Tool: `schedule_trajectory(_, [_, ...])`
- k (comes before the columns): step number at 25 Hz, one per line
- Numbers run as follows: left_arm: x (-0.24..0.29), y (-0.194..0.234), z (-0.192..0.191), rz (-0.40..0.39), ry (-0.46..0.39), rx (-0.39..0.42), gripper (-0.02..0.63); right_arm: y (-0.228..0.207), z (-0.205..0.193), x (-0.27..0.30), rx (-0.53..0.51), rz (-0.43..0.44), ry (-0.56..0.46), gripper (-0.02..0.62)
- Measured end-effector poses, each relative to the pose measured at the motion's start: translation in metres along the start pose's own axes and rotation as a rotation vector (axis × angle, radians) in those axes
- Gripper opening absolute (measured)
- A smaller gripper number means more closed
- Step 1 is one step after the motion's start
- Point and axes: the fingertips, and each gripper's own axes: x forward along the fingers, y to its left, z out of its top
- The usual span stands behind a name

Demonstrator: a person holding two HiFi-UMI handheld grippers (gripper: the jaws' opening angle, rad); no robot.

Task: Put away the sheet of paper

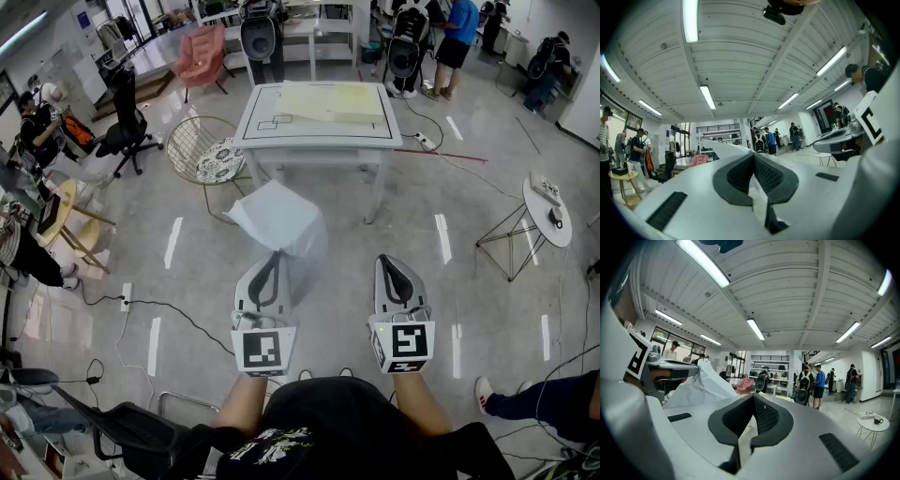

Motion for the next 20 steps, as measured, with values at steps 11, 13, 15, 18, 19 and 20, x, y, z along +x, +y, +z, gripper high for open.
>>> schedule_trajectory(11, [0.003,-0.013,0.001,0.000,0.012,-0.005,0.000,-0.012,0.002,-0.005,0.039,-0.004,-0.034,-0.003])
schedule_trajectory(13, [0.003,-0.016,0.000,0.000,0.013,-0.002,0.000,-0.014,0.001,-0.007,0.050,-0.005,-0.043,-0.003])
schedule_trajectory(15, [0.001,-0.020,0.001,0.000,0.015,0.005,0.000,-0.015,0.000,-0.009,0.047,-0.001,-0.040,-0.003])
schedule_trajectory(18, [-0.002,-0.025,0.001,0.006,0.019,0.004,0.000,-0.015,-0.001,-0.012,0.050,0.013,-0.039,-0.003])
schedule_trajectory(19, [-0.002,-0.027,0.001,0.009,0.019,0.006,0.000,-0.015,-0.002,-0.013,0.051,0.020,-0.038,-0.003])
schedule_trajectory(20, [-0.003,-0.029,0.001,0.012,0.020,0.007,0.000,-0.015,-0.003,-0.014,0.050,0.027,-0.037,-0.003])
